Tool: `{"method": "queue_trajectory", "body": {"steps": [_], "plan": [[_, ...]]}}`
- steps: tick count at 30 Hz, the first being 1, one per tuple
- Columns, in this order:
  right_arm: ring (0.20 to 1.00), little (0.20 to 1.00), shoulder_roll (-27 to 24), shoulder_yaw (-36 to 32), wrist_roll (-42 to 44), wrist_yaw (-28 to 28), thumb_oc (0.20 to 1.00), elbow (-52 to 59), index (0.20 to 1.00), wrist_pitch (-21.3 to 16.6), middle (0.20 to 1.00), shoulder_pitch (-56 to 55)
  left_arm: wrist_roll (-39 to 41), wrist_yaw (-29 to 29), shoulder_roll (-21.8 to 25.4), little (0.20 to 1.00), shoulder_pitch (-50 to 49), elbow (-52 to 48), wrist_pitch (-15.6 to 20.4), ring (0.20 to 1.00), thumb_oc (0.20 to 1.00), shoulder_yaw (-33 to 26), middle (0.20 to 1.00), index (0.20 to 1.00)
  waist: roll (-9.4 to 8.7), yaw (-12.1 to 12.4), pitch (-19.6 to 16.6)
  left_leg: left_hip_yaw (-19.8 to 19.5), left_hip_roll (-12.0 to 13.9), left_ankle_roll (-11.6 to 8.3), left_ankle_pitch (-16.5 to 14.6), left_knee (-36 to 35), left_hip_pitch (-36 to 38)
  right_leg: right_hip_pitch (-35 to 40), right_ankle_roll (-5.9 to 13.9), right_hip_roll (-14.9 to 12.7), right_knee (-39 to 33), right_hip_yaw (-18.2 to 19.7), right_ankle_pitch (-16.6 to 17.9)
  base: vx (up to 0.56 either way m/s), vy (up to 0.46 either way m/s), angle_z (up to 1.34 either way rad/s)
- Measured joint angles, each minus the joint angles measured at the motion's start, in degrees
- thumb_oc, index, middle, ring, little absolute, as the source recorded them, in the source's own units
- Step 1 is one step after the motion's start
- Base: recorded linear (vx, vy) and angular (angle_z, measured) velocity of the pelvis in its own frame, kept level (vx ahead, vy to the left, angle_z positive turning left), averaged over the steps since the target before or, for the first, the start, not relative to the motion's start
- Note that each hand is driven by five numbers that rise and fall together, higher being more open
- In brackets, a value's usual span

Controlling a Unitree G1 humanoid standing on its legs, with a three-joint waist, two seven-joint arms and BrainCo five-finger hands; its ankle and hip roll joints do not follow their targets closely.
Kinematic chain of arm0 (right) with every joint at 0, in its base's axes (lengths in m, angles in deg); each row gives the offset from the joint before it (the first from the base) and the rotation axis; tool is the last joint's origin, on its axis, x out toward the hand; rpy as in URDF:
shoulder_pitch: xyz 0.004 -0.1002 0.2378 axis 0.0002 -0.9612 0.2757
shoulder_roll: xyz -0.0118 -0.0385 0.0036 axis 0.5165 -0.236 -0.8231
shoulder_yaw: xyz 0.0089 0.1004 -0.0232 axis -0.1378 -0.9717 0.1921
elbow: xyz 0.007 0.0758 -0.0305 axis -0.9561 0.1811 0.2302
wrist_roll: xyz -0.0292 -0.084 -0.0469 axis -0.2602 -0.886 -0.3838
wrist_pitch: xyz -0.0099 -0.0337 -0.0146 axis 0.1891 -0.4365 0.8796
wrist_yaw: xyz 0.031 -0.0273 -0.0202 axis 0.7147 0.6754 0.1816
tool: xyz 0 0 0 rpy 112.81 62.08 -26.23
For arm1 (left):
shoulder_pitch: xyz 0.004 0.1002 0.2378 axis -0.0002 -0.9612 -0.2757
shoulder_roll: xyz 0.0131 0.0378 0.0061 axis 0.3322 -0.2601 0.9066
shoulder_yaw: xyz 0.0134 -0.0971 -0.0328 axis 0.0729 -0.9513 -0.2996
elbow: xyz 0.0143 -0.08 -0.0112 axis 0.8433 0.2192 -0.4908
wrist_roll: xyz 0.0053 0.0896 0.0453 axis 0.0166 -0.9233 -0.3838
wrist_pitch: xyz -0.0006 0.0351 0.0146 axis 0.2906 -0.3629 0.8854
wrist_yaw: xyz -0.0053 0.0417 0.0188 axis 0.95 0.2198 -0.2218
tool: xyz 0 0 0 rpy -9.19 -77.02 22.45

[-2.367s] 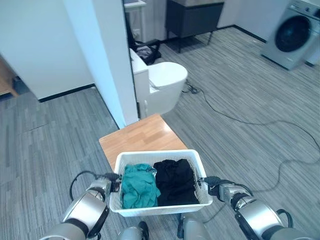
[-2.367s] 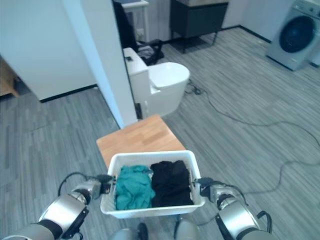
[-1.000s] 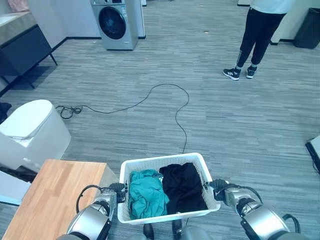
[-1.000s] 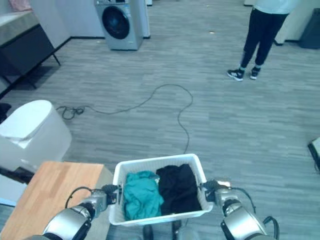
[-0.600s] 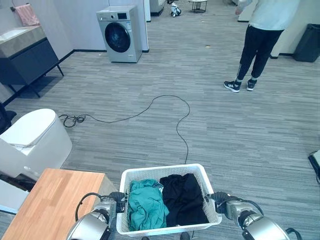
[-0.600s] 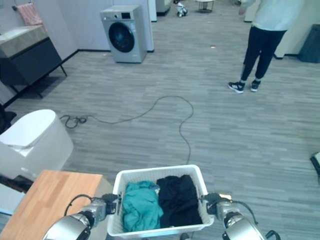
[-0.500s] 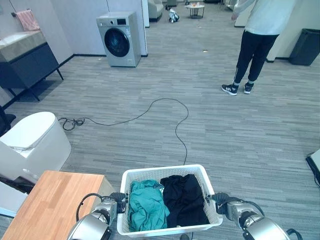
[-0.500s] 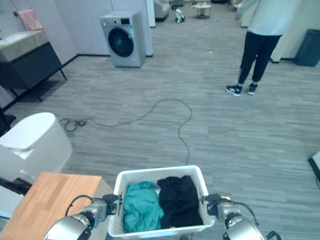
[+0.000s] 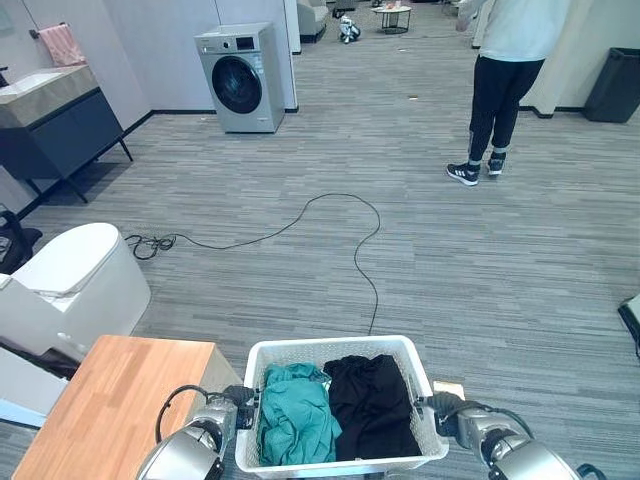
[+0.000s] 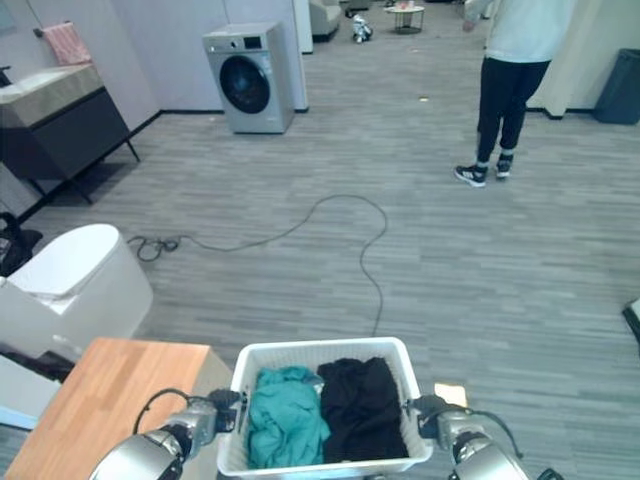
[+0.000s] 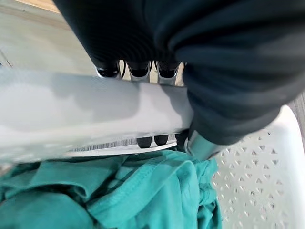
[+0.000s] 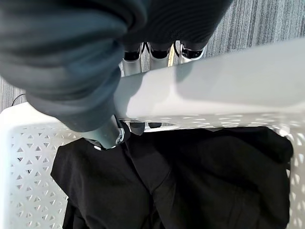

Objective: Grab the laundry basket,head to the washer,open it,put in the laundry and shut it.

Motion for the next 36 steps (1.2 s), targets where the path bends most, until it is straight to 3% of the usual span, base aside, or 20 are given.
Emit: {"method": "queue_trajectory", "body": {"steps": [3, 5, 9, 11, 14, 17, 19, 20, 21, 22, 23, 24, 25, 26, 28, 30, 32, 33, 35, 36], "plan": [[0.2, 0.2, -0.2, 0.1, 0.0, 0.0, 0.2, 0.9, 0.2, -0.9, 0.2, 1.3, 0.0, -0.2, 0.1, 0.2, 0.9, 0.0, 0.2, 0.2, 0.2, -0.2, 0.2, 0.2, -0.39, -0.4, 1.8, -1.3, -1.5, 0.66, -0.4, -0.7, 2.1, -4.5, 2.02, -1.7, 11.3, 2.0, -2.6, 0.12, 0.052, 0.16], [0.2, 0.2, 0.1, 0.0, 0.0, 0.1, 0.2, 1.4, 0.2, -1.0, 0.2, 2.1, 0.5, -0.1, 0.7, 0.2, 1.3, 0.1, 0.3, 0.2, 0.2, -0.4, 0.2, 0.2, -0.34, -1.4, 2.2, -2.6, -1.6, 1.58, -0.4, -1.8, 2.2, -6.7, 2.1, 0.2, 12.1, 4.3, -3.5, 0.21, 0.036, 0.25], [0.2, 0.2, 0.5, -0.1, 0.2, 0.2, 0.2, 2.5, 0.2, -0.7, 0.2, 3.1, 3.1, 0.2, 1.5, 0.2, 2.8, 0.6, 0.1, 0.2, 0.2, -2.8, 0.2, 0.2, -0.49, -1.7, 4.1, -2.5, -0.9, 2.44, -0.6, -2.1, 1.7, -7.2, 2.99, 1.0, -0.5, 1.7, -2.3, 0.36, -0.019, 0.25], [0.2, 0.2, 1.0, -1.5, 1.9, 0.2, 0.2, 3.4, 0.2, -1.2, 0.2, 1.4, 5.1, 0.3, 1.5, 0.2, 1.6, 0.7, 0.4, 0.2, 0.2, -5.0, 0.2, 0.2, -1.15, -3.1, 4.4, -4.7, -0.2, 0.7, -1.7, -3.9, 3.3, -5.4, 3.53, 1.7, -5.7, 1.8, 1.5, 0.53, -0.088, 0.44], [0.2, 0.2, 0.4, -1.5, 2.3, 0.2, 0.2, 2.3, 0.2, -1.4, 0.2, 0.3, 5.1, 0.6, 0.8, 0.2, 1.1, 0.7, 0.3, 0.2, 0.2, -5.5, 0.2, 0.2, -1.14, -5.4, 4.4, -6.3, 1.8, -3.07, -3.2, -3.7, 7.0, 0.0, 2.78, 4.4, -8.3, 2.0, 1.7, 0.45, -0.13, 0.54], [0.2, 0.2, -0.9, -1.3, 2.2, 0.1, 0.2, 1.8, 0.2, -1.1, 0.2, -0.4, 5.6, 1.5, -1.3, 0.2, -1.7, 0.9, 0.2, 0.2, 0.2, -7.2, 0.2, 0.2, -1.3, -6.5, 2.0, -6.8, 4.6, -8.11, -6.5, 6.9, 6.7, 4.0, -1.62, 7.2, -8.8, 1.5, 1.1, 0.43, -0.2, 0.34], [0.2, 0.2, -0.6, -1.0, 2.2, 0.1, 0.2, 1.7, 0.2, -1.1, 0.2, -1.6, 5.6, 1.6, -1.5, 0.2, -2.6, 1.4, 0.0, 0.2, 0.2, -7.1, 0.2, 0.2, -4.19, -6.6, 0.9, -8.3, 4.7, -12.55, -7.6, 21.5, 0.5, 6.4, -3.4, 6.6, -11.4, -0.1, 2.2, 0.26, -0.211, 0.21], [0.2, 0.2, -0.6, 0.2, 2.2, 0.1, 0.2, 1.7, 0.2, -1.1, 0.2, -1.7, 5.6, 1.7, -1.7, 0.2, -2.7, 2.6, -0.2, 0.2, 0.2, -7.1, 0.2, 0.2, -4.88, -5.9, 0.1, -7.8, 5.2, -12.85, -7.5, 29.9, -3.1, 6.8, -6.64, 6.7, -11.8, -0.8, 3.3, 0.39, -0.321, 0.04], [0.2, 0.2, -0.7, 0.2, 2.2, 0.4, 0.2, 2.3, 0.2, -1.3, 0.2, -2.3, 5.9, 1.7, -1.9, 0.2, -2.6, 2.8, 0.1, 0.2, 0.2, -7.4, 0.2, 0.2, -4.68, -6.0, -0.1, -8.7, 6.4, -15.14, -4.5, 40.9, -8.6, 6.9, -9.84, 7.4, -10.5, -1.2, 2.2, 0.31, -0.186, 0.02], [0.2, 0.2, -0.8, -0.1, 2.3, 0.4, 0.2, 2.1, 0.2, -1.3, 0.2, -2.4, 6.2, 1.7, -2.0, 0.2, -1.8, 1.8, 0.9, 0.2, 0.2, -7.2, 0.2, 0.2, -5.25, -5.7, 0.4, -7.9, 8.0, -14.83, -2.1, 51.2, -14.3, 7.3, -11.08, 8.0, -10.5, -1.2, 1.2, 0.32, -0.186, 0.08], [0.2, 0.2, -0.4, 0.0, 2.3, 0.4, 0.2, 2.2, 0.2, -1.1, 0.2, -2.3, 6.2, 1.6, -1.4, 0.2, -0.7, 2.3, 0.9, 0.2, 0.2, -7.0, 0.2, 0.2, -5.7, -5.5, 0.2, -6.4, 8.0, -14.22, -1.7, 50.8, -15.8, 7.7, -12.5, 7.8, -10.4, -0.7, 0.6, 0.34, -0.06, -0.05], [0.2, 0.2, 0.0, 0.1, 2.3, 0.4, 0.2, 2.2, 0.2, -1.1, 0.2, -2.2, 6.2, 1.6, -1.1, 0.2, 0.4, 2.9, 0.6, 0.2, 0.2, -6.6, 0.2, 0.2, -6.43, -5.0, 0.6, -2.3, 9.6, -11.03, -2.9, 49.3, -17.2, 8.6, -12.57, 8.1, -11.6, -0.5, 1.0, 0.21, -0.022, -0.14], [0.2, 0.2, 0.2, 0.1, 2.3, 0.6, 0.2, 2.2, 0.2, -1.1, 0.2, -1.8, 6.3, 1.5, -0.9, 0.2, 0.5, 2.7, 0.7, 0.2, 0.2, -6.7, 0.2, 0.2, -7.05, -4.7, 1.0, -0.4, 9.7, -10.63, -3.1, 46.3, -17.5, 9.5, -13.34, 7.9, -12.1, -0.2, 1.2, 0.34, -0.002, 0.03], [0.2, 0.2, -0.4, 0.0, 3.0, 0.8, 0.2, 3.6, 0.2, -1.0, 0.2, -1.8, 6.3, 1.5, -0.9, 0.2, 0.7, 2.5, 0.6, 0.2, 0.2, -6.6, 0.2, 0.2, -6.74, -4.9, 1.5, 0.7, 8.2, -10.49, -2.9, 38.0, -18.5, 10.7, -13.21, 7.9, -13.3, -0.3, 1.2, 0.38, 0.082, -0.01], [0.2, 0.2, -2.2, 0.1, 3.8, 1.3, 0.2, 6.1, 0.2, -1.5, 0.2, -1.8, 6.9, 1.6, -1.4, 0.2, 0.6, 1.7, 0.7, 0.2, 0.2, -6.0, 0.2, 0.2, -4.59, -4.5, 1.7, 1.7, 5.4, -9.88, 0.3, 9.0, -18.1, 13.6, -11.13, 9.5, -17.5, 0.4, 1.5, 0.55, 0.127, -0.05], [0.2, 0.2, -2.9, 0.0, 4.0, 1.5, 0.2, 6.3, 0.2, -2.7, 0.2, -0.7, 7.5, 1.8, -1.4, 0.2, 1.0, -0.2, 2.2, 0.2, 0.2, -6.3, 0.2, 0.2, -2.61, -3.1, 4.3, 0.5, 5.4, -9.73, 3.2, -3.6, -17.7, 16.4, -10.74, 11.4, -18.4, 2.0, 1.2, 0.41, 0.091, -0.37], [0.2, 0.2, -3.0, -0.1, 4.2, 1.4, 0.2, 6.6, 0.2, -3.8, 0.2, -0.1, 7.5, 1.6, -1.1, 0.2, 0.8, -1.6, 3.0, 0.2, 0.2, -7.3, 0.2, 0.2, -2.16, -1.3, 5.0, -1.5, 5.9, -9.72, 3.6, -5.8, -17.5, 18.8, -11.87, 12.3, -19.0, 4.1, 1.1, 0.51, 0.11, -0.71], [0.2, 0.2, -2.8, 0.9, 4.2, 1.4, 0.2, 6.6, 0.2, -4.0, 0.2, 0.2, 7.5, 1.7, -0.5, 0.2, 0.8, -1.4, 3.1, 0.2, 0.2, -7.2, 0.2, 0.2, -2.07, -0.7, 4.8, -2.1, 5.8, -10.07, 4.2, -5.7, -17.7, 20.7, -10.6, 12.4, -19.3, 5.8, -0.5, 0.51, 0.176, -0.79], [0.2, 0.2, -2.0, 1.2, 4.2, 1.3, 0.2, 5.4, 0.2, -3.8, 0.2, 0.5, 7.5, 1.7, 0.0, 0.2, 0.4, -0.8, 3.0, 0.2, 0.2, -7.3, 0.2, 0.2, -1.97, 0.5, 3.9, -2.5, 6.0, -8.88, 4.2, -5.3, -16.4, 21.9, -11.09, 13.1, -18.5, 9.4, -2.0, 0.46, 0.212, -1.05], [0.2, 0.2, 0.3, 0.9, 3.9, 1.2, 0.2, 3.5, 0.2, -3.8, 0.2, 0.3, 7.5, 1.9, 0.9, 0.2, -1.7, -1.5, 3.2, 0.2, 0.2, -8.1, 0.2, 0.2, -1.88, 0.7, 3.5, -2.6, 4.5, -4.02, 5.7, -2.7, -13.6, 23.1, -8.98, 12.1, -15.7, 13.4, -4.8, 0.43, 0.246, -1.19]]}}
